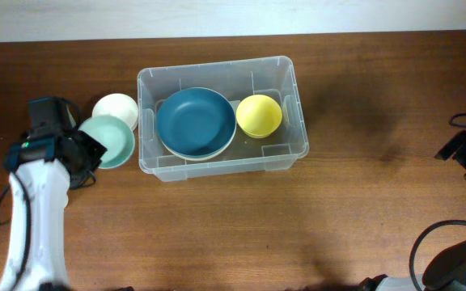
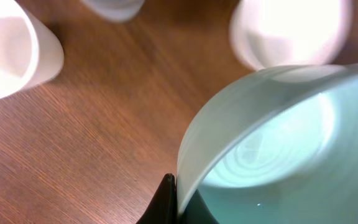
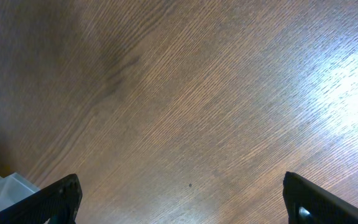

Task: Pack container
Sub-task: 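Lift the pale green bowl and carry it over the bin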

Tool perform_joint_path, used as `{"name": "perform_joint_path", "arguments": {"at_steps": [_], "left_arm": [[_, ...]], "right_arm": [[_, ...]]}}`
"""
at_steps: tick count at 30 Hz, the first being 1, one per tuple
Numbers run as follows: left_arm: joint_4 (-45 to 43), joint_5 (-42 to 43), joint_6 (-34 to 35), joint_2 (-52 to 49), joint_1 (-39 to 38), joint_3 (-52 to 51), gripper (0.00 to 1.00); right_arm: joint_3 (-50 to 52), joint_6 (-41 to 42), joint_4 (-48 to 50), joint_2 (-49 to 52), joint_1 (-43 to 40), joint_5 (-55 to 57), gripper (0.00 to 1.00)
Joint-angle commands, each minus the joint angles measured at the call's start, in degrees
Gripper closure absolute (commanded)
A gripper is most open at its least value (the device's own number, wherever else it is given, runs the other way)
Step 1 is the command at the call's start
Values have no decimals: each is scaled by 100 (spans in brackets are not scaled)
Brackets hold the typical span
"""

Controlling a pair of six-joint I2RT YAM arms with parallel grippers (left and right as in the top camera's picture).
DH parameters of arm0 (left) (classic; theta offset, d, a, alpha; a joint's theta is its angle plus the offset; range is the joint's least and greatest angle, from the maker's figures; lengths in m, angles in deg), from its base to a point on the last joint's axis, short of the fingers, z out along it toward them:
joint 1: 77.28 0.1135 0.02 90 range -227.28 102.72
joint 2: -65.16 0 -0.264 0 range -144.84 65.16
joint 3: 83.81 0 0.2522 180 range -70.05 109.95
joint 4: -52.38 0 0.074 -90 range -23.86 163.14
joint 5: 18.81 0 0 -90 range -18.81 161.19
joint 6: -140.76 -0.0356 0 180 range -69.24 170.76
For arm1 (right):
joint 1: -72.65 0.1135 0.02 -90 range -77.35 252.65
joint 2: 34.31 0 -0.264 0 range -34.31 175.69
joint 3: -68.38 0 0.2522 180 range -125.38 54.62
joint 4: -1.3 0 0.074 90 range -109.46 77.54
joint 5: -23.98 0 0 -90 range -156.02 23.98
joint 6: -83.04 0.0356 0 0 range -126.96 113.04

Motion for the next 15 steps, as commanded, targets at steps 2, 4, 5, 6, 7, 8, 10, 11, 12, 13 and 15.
{"name": "perform_joint_path", "arguments": {"at_steps": [2,4,5,6,7,8,10,11,12,13,15], "left_arm": [[7,-138,-90,866,17,219,99],[-17,-142,-90,1207,17,319,99],[-26,-140,-90,1364,17,385,99],[-46,-133,-90,1502,15,457,99],[-72,-116,-92,1611,4,518,99],[-131,-87,-92,1727,-37,577,99],[-393,144,-94,1945,-219,658,99],[-568,289,-94,2013,-330,662,99],[-780,448,-92,2063,-472,662,99],[-992,579,-90,2074,-623,662,99],[-1554,785,-90,2031,-1086,662,99]], "right_arm": [[4,-20,0,-101,-15,-13,1],[4,-20,0,-101,-15,-13,1],[4,-20,-2,-101,-15,-13,1],[4,-20,0,-101,-15,-13,1],[4,-20,0,-101,-15,-13,1],[4,-20,0,-101,-15,-13,1],[4,-20,0,-101,-15,-13,1],[4,-20,0,-101,-15,-13,1],[4,-20,-2,-101,-15,-13,1],[4,-22,-2,-101,-15,-13,1],[4,-20,0,-101,-15,-13,1]]}}
